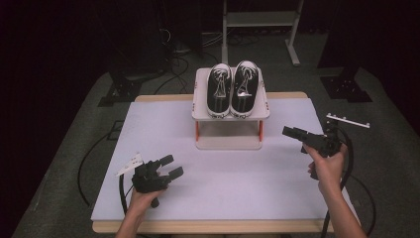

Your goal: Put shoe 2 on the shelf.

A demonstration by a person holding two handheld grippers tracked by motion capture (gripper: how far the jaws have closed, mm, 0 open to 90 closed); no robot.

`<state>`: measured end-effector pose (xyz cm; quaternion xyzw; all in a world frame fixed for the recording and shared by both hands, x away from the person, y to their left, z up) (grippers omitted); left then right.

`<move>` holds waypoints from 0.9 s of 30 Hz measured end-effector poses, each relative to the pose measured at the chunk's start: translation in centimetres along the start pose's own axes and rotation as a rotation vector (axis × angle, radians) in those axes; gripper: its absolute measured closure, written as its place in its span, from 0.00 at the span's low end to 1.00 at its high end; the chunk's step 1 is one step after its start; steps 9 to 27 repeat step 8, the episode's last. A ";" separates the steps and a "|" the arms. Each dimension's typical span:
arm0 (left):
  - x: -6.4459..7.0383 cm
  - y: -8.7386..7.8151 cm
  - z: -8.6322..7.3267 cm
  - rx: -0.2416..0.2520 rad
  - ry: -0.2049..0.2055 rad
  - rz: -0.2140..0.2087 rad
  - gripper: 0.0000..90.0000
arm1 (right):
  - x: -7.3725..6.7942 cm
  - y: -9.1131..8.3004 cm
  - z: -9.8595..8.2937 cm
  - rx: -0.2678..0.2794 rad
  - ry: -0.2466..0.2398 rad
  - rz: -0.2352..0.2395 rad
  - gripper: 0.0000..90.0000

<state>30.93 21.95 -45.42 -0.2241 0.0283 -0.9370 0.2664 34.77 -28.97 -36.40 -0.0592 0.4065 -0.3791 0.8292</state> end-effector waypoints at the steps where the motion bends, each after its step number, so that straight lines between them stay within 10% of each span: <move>1: 0.0 0.0 0.0 -0.001 0.002 -0.001 0.14 | 0.3 -0.2 -0.4 0.002 0.001 0.004 0.33; 8: -0.1 0.0 0.0 0.006 0.009 0.008 0.12 | 1.9 -1.7 -4.0 0.003 -0.012 0.010 0.31; 27: -0.1 0.0 0.0 0.006 0.009 0.008 0.12 | 1.9 -1.7 -4.0 0.003 -0.012 0.010 0.31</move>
Point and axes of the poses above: each handheld gripper's, and its own axes: y roughly forward along the jaws, z roughly out of its top, x roughly to its right, the point moved 1 cm from there along y, roughly forward along the jaws, and after that the axes turned 7 degrees about -x, right-handed, at the moved point
